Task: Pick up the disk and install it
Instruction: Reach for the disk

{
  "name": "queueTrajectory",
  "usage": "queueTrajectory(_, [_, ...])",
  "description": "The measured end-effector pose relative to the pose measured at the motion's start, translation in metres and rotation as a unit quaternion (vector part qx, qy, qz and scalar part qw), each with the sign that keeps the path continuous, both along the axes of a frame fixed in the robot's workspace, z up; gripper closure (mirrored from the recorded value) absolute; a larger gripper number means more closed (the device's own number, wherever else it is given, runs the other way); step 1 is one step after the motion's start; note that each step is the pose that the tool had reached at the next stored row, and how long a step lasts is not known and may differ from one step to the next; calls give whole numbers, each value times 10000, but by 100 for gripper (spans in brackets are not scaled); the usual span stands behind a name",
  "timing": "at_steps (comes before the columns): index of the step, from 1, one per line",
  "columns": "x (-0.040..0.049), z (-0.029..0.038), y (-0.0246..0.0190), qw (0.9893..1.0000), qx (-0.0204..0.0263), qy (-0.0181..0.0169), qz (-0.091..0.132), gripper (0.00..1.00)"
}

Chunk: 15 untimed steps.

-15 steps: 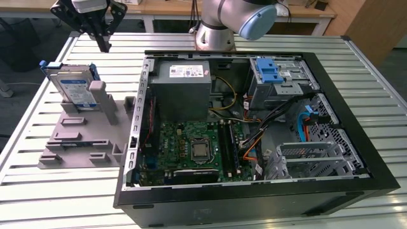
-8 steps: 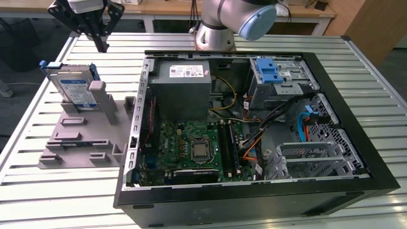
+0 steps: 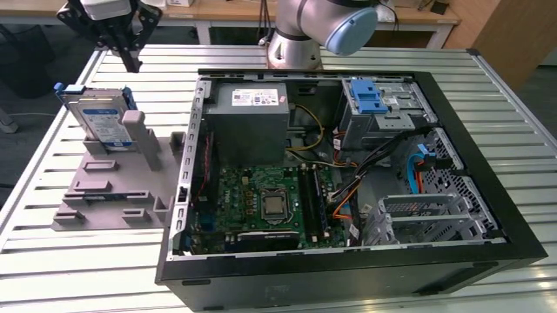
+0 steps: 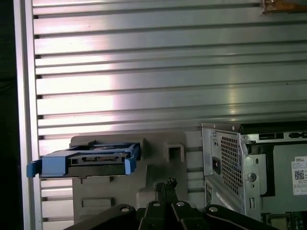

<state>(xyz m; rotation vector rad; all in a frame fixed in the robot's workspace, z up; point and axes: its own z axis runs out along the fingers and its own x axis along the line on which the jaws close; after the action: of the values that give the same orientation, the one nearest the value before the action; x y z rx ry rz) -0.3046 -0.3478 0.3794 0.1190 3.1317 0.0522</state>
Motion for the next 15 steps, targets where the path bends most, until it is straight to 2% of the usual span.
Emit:
queueTrajectory(8, [-104, -64, 21, 10000, -2, 4, -1, 89])
queueTrajectory(15, [-193, -132, 33, 10000, -8, 30, 0, 89])
